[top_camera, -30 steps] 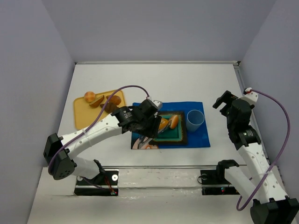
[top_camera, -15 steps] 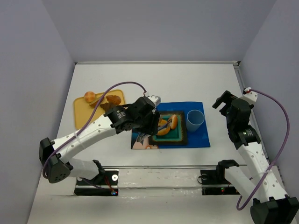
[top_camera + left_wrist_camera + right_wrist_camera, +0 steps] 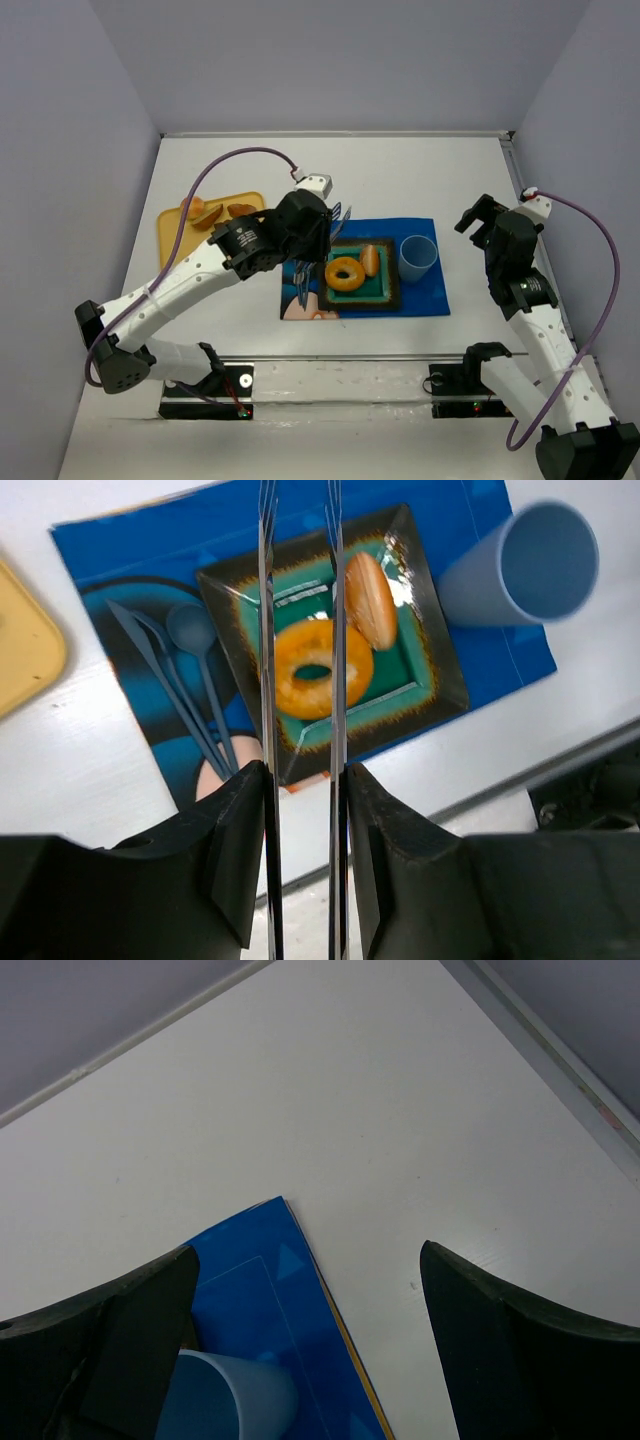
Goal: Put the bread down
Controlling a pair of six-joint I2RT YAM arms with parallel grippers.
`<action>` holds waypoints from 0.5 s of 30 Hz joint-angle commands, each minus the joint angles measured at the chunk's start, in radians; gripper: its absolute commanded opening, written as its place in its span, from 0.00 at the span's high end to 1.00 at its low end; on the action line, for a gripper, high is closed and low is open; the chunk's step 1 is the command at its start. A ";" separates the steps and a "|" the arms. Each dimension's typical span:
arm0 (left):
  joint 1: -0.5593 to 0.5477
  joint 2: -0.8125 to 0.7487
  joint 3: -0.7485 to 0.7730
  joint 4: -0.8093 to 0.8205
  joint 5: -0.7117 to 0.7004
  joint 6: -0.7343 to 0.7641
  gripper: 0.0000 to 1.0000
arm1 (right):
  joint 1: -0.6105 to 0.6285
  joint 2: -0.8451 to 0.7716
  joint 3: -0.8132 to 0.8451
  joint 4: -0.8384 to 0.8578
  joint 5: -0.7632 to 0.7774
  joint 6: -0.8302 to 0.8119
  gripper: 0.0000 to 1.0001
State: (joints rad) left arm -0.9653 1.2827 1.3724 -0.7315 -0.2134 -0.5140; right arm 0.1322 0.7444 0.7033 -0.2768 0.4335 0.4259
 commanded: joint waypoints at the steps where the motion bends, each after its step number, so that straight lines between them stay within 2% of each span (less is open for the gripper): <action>1: 0.049 -0.010 -0.002 0.107 -0.171 -0.032 0.56 | -0.002 -0.014 -0.001 0.042 0.002 -0.009 0.03; 5: 0.125 -0.006 -0.041 0.130 -0.239 -0.069 0.56 | -0.002 -0.014 -0.001 0.044 -0.001 -0.006 0.03; 11: 0.232 0.029 -0.084 0.224 -0.248 -0.006 0.57 | -0.002 -0.002 0.001 0.044 0.002 -0.004 0.03; 15: 0.292 0.101 -0.081 0.398 -0.216 0.093 0.54 | -0.002 0.012 0.002 0.042 0.013 -0.004 0.03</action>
State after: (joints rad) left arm -0.7158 1.3266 1.2911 -0.5446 -0.4129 -0.5064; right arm 0.1322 0.7471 0.7033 -0.2768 0.4335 0.4259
